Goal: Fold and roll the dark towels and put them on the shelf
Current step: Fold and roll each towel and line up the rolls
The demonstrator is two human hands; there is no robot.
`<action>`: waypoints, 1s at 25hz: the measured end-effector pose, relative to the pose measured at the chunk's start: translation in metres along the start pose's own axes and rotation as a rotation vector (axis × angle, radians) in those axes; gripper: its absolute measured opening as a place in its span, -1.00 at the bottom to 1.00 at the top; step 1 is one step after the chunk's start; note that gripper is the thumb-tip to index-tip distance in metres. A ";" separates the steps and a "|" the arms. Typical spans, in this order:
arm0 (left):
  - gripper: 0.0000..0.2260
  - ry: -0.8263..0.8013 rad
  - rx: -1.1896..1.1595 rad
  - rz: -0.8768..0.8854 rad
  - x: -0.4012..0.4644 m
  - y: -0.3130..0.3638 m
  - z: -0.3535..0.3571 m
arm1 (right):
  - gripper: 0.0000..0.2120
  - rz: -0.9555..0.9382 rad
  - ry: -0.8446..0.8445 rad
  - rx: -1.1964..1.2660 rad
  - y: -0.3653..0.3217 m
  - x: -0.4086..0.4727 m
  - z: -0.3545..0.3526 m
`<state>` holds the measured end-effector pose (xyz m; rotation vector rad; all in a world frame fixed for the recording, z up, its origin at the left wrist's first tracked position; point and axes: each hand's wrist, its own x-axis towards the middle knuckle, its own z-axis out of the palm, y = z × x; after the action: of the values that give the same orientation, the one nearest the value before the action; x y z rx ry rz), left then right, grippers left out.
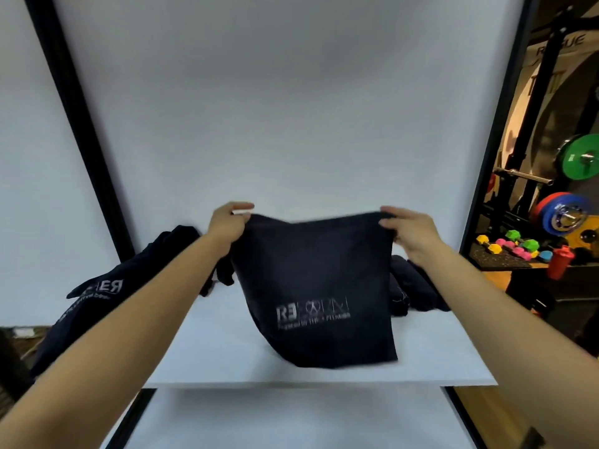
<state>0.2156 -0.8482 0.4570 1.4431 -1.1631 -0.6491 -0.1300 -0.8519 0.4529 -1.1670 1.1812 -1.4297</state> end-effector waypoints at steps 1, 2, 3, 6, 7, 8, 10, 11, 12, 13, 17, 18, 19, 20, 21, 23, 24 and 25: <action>-0.84 0.016 -0.060 0.006 0.011 0.020 -0.005 | -0.66 -0.079 0.013 0.020 -0.019 0.004 -0.001; -0.90 -0.005 -0.095 0.002 0.020 0.038 -0.011 | -0.68 -0.146 0.015 0.028 -0.035 0.006 -0.001; -0.92 -0.058 -0.093 -0.001 0.024 0.052 -0.016 | -0.70 -0.195 0.013 0.015 -0.044 0.007 -0.001; -0.56 -0.335 0.010 -0.067 0.031 0.057 -0.027 | -0.73 -0.231 -0.001 -0.096 -0.042 0.007 0.004; -0.46 -0.441 0.059 -0.101 0.031 0.049 -0.028 | -0.73 -0.218 -0.001 -0.125 -0.034 0.007 0.006; -0.40 -0.530 0.148 -0.119 0.030 0.036 -0.027 | -0.74 -0.194 0.002 -0.139 -0.023 0.007 0.007; -0.45 -0.570 0.442 -0.093 0.026 0.006 -0.020 | -0.79 -0.119 0.008 -0.138 0.000 0.007 0.008; -0.53 -0.538 0.562 -0.064 0.022 -0.008 -0.016 | -0.82 -0.066 0.002 -0.121 0.012 0.007 0.007; -0.59 -0.497 0.629 -0.046 0.020 -0.021 -0.013 | -0.83 -0.003 -0.018 -0.092 0.022 0.004 0.007; -0.63 -0.476 0.640 -0.061 0.018 -0.034 -0.010 | -0.83 0.071 -0.047 -0.066 0.030 0.003 0.007; -0.78 -0.497 0.415 -0.274 0.008 -0.066 -0.005 | -0.68 0.363 -0.253 -0.078 0.055 -0.007 -0.005; -0.83 -0.474 0.343 -0.290 0.004 -0.071 -0.004 | -0.62 0.414 -0.297 -0.092 0.061 -0.008 -0.008; -0.87 -0.440 0.306 -0.272 -0.001 -0.075 -0.003 | -0.58 0.449 -0.322 -0.103 0.067 -0.009 -0.011; -0.88 -0.406 0.301 -0.240 -0.004 -0.078 -0.002 | -0.56 0.460 -0.327 -0.112 0.071 -0.011 -0.013; -0.86 -0.382 0.307 -0.206 -0.009 -0.078 -0.003 | -0.56 0.445 -0.309 -0.122 0.073 -0.012 -0.014; -0.81 -0.339 0.315 -0.145 -0.016 -0.073 -0.005 | -0.62 0.341 -0.228 -0.153 0.070 -0.017 -0.016; -0.78 -0.290 0.316 -0.115 -0.020 -0.068 -0.007 | -0.66 0.258 -0.174 -0.173 0.065 -0.020 -0.016; -0.76 -0.231 0.307 -0.083 -0.023 -0.060 -0.009 | -0.69 0.157 -0.115 -0.204 0.060 -0.021 -0.017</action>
<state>0.2329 -0.8297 0.3968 1.7154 -1.4366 -0.7327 -0.1396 -0.8367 0.3901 -1.2482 1.3301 -1.1301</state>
